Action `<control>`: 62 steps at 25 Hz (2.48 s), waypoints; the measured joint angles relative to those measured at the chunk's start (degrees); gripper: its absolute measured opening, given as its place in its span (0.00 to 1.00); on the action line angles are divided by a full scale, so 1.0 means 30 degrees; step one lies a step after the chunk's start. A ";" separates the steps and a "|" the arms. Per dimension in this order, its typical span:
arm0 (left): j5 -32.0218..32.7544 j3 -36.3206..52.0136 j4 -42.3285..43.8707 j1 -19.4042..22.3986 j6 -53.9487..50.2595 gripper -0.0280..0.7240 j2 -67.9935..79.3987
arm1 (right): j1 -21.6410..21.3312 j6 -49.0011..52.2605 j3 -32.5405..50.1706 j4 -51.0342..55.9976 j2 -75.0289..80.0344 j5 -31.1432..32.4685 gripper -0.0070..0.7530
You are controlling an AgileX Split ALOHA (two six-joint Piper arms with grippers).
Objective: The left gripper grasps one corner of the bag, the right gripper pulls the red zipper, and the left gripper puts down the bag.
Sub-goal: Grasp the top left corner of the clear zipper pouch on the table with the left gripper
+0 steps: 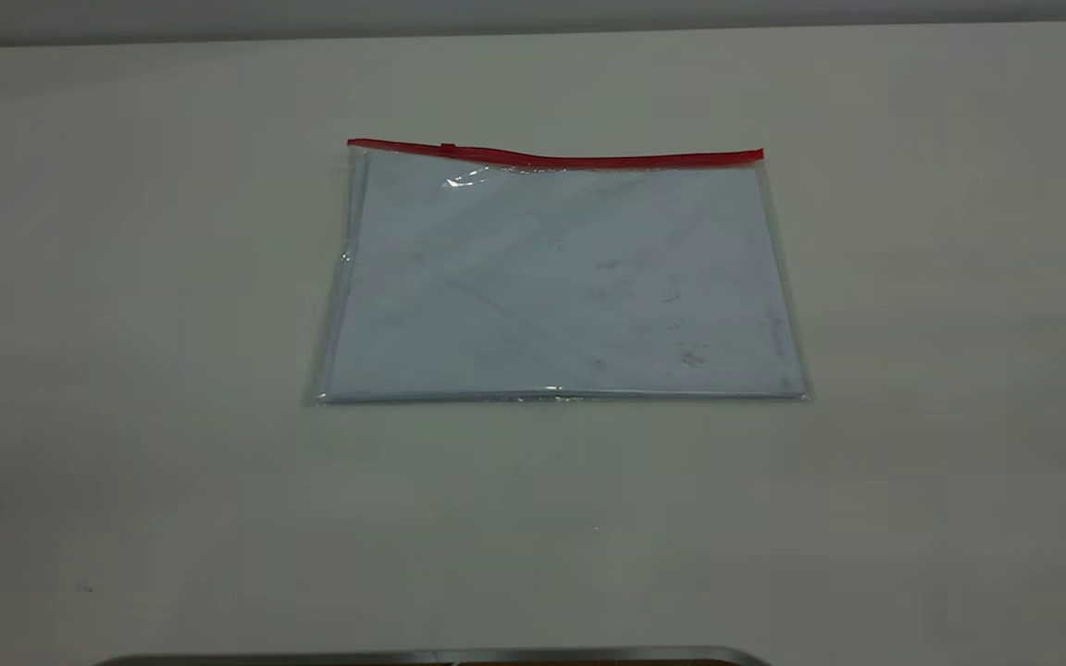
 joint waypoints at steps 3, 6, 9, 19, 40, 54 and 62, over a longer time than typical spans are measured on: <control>0.0000 -0.0035 0.0000 0.0000 -0.0161 0.79 0.0097 | 0.0000 0.0000 0.0000 0.0161 0.0000 0.0000 0.76; -0.0756 -0.0701 0.0000 0.0000 -0.0661 0.79 0.1193 | 0.0000 0.0000 0.0000 0.0273 0.0000 0.0000 0.76; -0.1518 -0.2027 0.0000 0.0000 -0.0755 0.79 0.3759 | 0.0000 0.0089 0.0000 0.0725 0.0000 0.0000 0.76; -0.7791 -0.4660 -0.1330 0.0000 -0.0981 0.79 1.4785 | 0.0000 0.0117 -0.0559 0.1873 0.0217 0.0045 0.76; -1.4294 -1.1800 -0.1860 0.0000 0.0759 0.79 3.3958 | 0.0000 -0.2376 -0.3443 0.5496 1.8030 -0.7046 0.76; -1.1067 -1.8307 -0.7967 -0.0018 0.7595 0.79 4.1158 | 0.0000 -1.1125 -0.3443 1.3053 2.4386 -0.9123 0.76; -0.9933 -2.1299 -1.4379 -0.0054 1.4793 0.79 4.5038 | 0.0000 -1.3888 -0.3471 1.5599 2.5404 -0.9160 0.76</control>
